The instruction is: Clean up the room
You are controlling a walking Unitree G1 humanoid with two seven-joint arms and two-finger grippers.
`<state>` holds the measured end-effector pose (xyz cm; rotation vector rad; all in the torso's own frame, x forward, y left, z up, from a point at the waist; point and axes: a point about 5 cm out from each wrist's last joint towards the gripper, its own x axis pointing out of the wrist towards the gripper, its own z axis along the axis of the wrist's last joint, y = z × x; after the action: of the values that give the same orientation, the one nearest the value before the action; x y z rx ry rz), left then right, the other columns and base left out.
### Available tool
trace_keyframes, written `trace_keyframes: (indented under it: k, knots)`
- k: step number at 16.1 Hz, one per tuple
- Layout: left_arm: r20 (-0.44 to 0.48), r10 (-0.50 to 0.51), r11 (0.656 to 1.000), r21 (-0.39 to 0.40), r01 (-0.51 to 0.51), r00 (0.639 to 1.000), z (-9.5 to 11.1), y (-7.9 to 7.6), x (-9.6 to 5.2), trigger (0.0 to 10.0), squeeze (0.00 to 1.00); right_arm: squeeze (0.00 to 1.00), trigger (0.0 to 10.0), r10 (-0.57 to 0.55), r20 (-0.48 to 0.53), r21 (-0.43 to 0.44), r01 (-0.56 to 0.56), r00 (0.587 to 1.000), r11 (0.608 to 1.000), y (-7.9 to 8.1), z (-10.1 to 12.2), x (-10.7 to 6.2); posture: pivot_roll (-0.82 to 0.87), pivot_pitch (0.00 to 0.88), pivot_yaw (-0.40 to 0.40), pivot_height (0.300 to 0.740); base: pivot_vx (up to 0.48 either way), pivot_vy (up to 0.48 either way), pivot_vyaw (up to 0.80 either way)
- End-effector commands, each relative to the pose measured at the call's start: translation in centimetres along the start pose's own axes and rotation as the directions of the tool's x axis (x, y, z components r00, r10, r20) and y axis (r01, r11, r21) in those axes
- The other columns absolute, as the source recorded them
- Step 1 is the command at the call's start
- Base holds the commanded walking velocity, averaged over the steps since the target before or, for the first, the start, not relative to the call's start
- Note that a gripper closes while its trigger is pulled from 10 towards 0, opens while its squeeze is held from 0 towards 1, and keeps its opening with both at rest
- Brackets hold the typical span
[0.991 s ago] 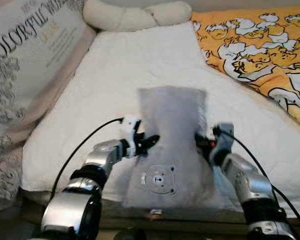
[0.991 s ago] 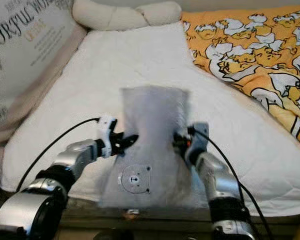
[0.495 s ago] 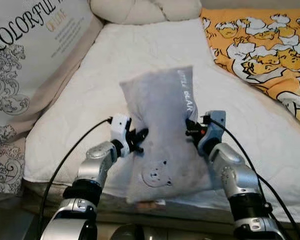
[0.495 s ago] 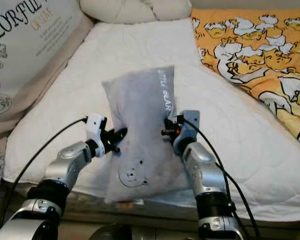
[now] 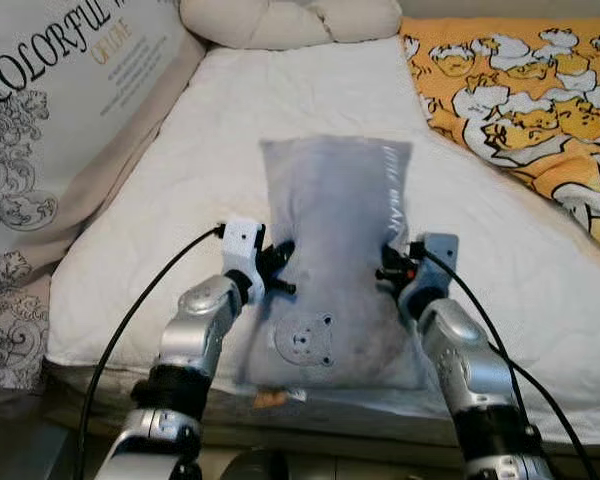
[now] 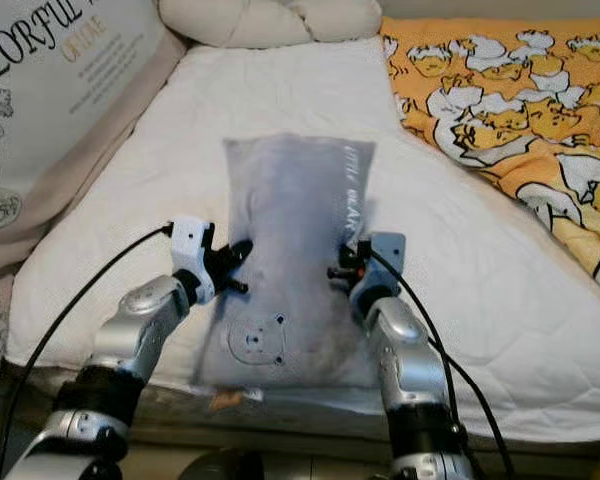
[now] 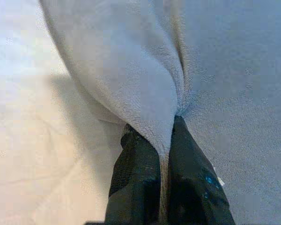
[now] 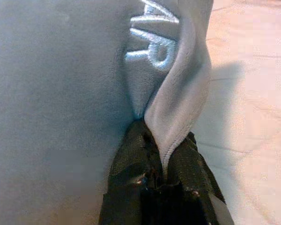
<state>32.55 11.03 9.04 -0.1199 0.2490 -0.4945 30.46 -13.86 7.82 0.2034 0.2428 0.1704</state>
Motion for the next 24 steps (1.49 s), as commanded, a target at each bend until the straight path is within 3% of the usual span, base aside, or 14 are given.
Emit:
trace_keyframes:
  k: [1, 2, 3, 4, 8, 13, 22, 24]
  knots:
    - [0.033, 0.025, 0.999, 0.043, -0.026, 0.999, 0.8, 0.1, -0.1, 0.0, 0.00, 0.00, 0.0, 0.011, 0.057, -0.028, -0.009, 0.998, 1.000, 0.5, 1.2, 0.1, 0.06, 0.000, 0.100, 0.740, 0.000, 0.000, 0.00]
    - [0.056, 0.088, 0.990, 0.108, -0.094, 0.995, 1.2, 0.1, 0.0, 10.0, 0.00, 0.00, 8.0, -0.043, 0.054, -0.065, 0.046, 0.998, 0.997, 0.0, 1.2, 0.2, 0.07, 0.000, 0.090, 0.740, 0.000, 0.000, 0.00]
    - [0.063, 0.107, 0.987, 0.115, -0.113, 0.992, 1.3, 0.1, 0.0, 10.0, 0.00, 0.00, 8.0, -0.070, 0.056, -0.082, 0.075, 0.996, 0.994, -0.3, 1.3, 0.2, 0.07, 0.000, 0.090, 0.740, 0.000, 0.000, 0.00]
    - [0.118, 0.127, 0.980, 0.136, -0.142, 0.985, 2.1, 0.2, -0.1, 10.0, 0.00, 0.00, 10.0, -0.105, 0.074, -0.079, 0.111, 0.992, 0.991, -0.6, 1.5, 0.2, 0.07, 0.000, 0.084, 0.740, 0.000, 0.000, 0.00]
    - [0.137, 0.129, 0.970, 0.189, -0.154, 0.982, 2.7, -0.1, -0.3, 10.0, 0.00, 0.00, 10.0, -0.110, 0.107, -0.085, 0.120, 0.988, 0.989, -0.2, 2.0, 0.4, 0.08, 0.000, 0.080, 0.740, 0.000, 0.240, 0.00]
    - [0.147, 0.155, 0.963, 0.200, -0.182, 0.977, 2.9, 0.2, -0.2, 10.0, 0.00, 0.00, 10.0, -0.126, 0.097, -0.080, 0.134, 0.987, 0.988, -0.3, 1.9, 0.6, 0.08, 0.000, 0.076, 0.740, 0.000, 0.480, -0.36]
    - [0.153, 0.162, 0.958, 0.211, -0.193, 0.975, 3.3, 0.3, 0.0, 10.0, 0.00, 0.00, 10.0, -0.138, 0.091, -0.072, 0.145, 0.986, 0.987, -0.3, 1.9, 0.9, 0.08, 0.000, 0.079, 0.740, 0.000, 0.480, 0.00]
    - [0.150, 0.170, 0.954, 0.222, -0.200, 0.974, 3.4, 0.3, 0.1, 10.0, 0.00, 0.00, 10.0, -0.142, 0.089, -0.070, 0.149, 0.986, 0.986, -0.3, 1.8, 0.9, 0.08, 0.000, 0.079, 0.740, 0.000, 0.000, 0.00]
